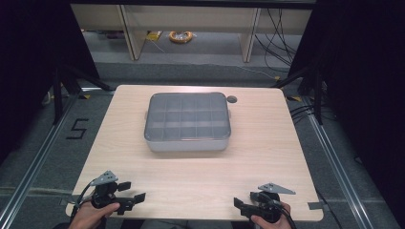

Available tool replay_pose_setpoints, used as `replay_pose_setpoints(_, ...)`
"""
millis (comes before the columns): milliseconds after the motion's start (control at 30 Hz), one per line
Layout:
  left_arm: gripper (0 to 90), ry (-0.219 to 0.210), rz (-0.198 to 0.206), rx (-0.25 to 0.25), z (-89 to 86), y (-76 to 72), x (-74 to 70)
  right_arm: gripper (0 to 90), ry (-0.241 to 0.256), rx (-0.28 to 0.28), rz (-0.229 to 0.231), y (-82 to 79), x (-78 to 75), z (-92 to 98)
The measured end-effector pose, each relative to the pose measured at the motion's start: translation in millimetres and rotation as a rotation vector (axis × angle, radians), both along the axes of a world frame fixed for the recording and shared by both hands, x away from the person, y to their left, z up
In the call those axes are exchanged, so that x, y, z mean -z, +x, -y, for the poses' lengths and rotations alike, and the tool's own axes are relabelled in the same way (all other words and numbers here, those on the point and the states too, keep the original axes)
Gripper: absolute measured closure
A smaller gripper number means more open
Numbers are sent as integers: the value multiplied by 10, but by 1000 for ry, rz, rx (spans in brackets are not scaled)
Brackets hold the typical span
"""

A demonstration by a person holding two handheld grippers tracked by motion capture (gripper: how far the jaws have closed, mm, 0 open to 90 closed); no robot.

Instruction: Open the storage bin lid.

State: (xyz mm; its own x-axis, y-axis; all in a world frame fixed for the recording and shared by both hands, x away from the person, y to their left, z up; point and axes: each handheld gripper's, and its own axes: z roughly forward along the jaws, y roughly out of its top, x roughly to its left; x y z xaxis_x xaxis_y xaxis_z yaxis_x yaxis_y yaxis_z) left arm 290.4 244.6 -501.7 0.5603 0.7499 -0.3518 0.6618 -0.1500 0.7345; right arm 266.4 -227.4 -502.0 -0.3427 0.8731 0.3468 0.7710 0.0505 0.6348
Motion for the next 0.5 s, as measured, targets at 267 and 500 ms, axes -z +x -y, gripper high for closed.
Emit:
replay_pose_setpoints(267,151,-18,6,-10,-17,8,-7,237,23,-9,22,35,38,43)
replay_pose_setpoints(500,149,-22,-2,6,-11,10,-3,234,60,28,-12,21,9,44)
